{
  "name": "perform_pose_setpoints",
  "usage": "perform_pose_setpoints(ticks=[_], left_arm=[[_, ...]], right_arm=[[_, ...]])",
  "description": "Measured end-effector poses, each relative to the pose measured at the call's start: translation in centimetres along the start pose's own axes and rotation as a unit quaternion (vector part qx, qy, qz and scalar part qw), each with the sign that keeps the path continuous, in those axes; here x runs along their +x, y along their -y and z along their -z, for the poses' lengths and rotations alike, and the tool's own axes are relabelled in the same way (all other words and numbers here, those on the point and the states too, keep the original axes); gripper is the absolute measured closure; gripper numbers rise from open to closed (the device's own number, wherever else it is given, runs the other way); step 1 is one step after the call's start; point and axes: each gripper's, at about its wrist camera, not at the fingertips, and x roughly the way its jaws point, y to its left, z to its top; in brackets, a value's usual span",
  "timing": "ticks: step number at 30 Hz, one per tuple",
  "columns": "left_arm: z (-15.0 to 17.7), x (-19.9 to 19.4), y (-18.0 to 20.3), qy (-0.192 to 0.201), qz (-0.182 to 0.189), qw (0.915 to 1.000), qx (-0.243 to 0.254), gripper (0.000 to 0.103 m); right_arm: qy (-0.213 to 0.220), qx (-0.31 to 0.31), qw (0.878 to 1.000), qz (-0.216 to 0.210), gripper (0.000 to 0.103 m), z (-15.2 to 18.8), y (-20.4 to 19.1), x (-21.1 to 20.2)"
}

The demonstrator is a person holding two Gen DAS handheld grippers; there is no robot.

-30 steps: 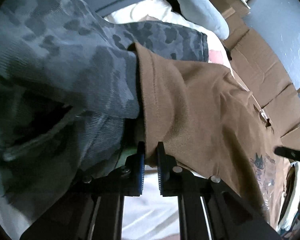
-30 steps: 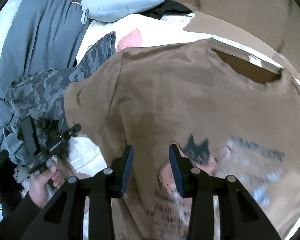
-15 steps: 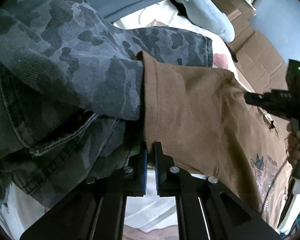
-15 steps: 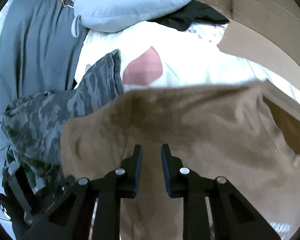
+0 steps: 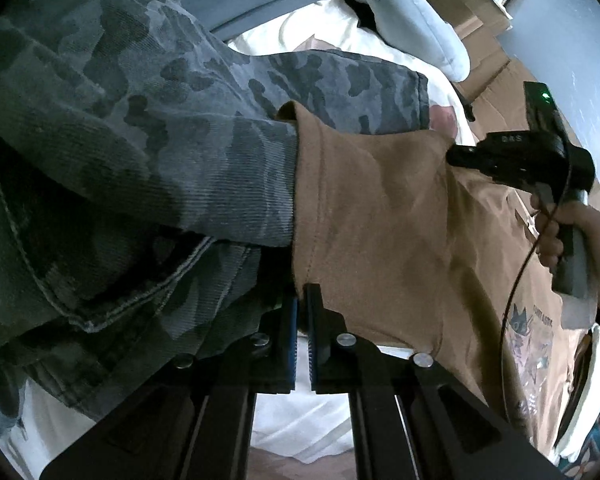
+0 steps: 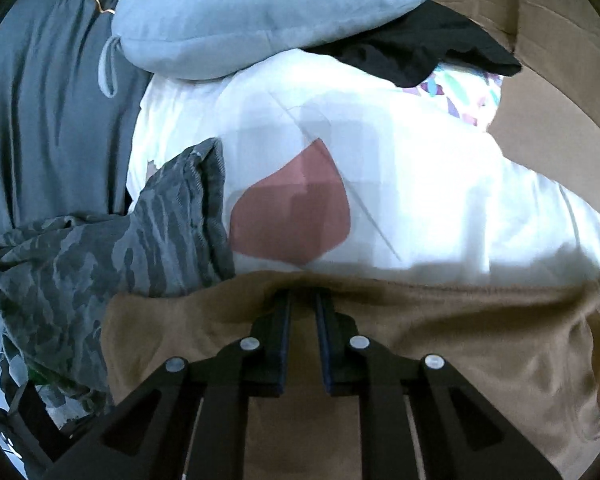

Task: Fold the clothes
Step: 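Grasp the t-shirt body with the right gripper while the left gripper releases the sleeve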

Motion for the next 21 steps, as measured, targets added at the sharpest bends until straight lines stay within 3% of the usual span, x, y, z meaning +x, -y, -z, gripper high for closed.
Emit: perform_pose_setpoints(ticks=[4,9,14,18,21], left_arm=[[-0.1,0.8,-0.3,-0.003,0.0,1.0,0.008,0.099],[0.6,-0.1,-0.6,-0.02,-0.005,0.9998,-0.006,0.078],[1.1,-3.4,-0.4,-0.007,-0.029,0.9996,0.001,0.078],[-0.4,-5.2,0.7,0.027,-0.005,0.9994,0.021,0.078],[-2.5,-4.2,2.5,0.042,0.022,0.9981,0.04,0.078]], right_arm=[[-0.002,0.0,1.0,0.004,0.091,-0.5,-0.2,1.2],[-0.008,0.001,1.0,0.01,0.091,-0.8,-0.4,1.6],[-0.02,-0.004,1.0,0.009,0.091,-1.2,-0.7,1.0],[-0.028,-0.01,1.0,-0.001,0.091,-1.5,-1.1,0.1],[-0.03,-0.024,0.999,-0.007,0.091,-1.7,-1.7,-0.6]])
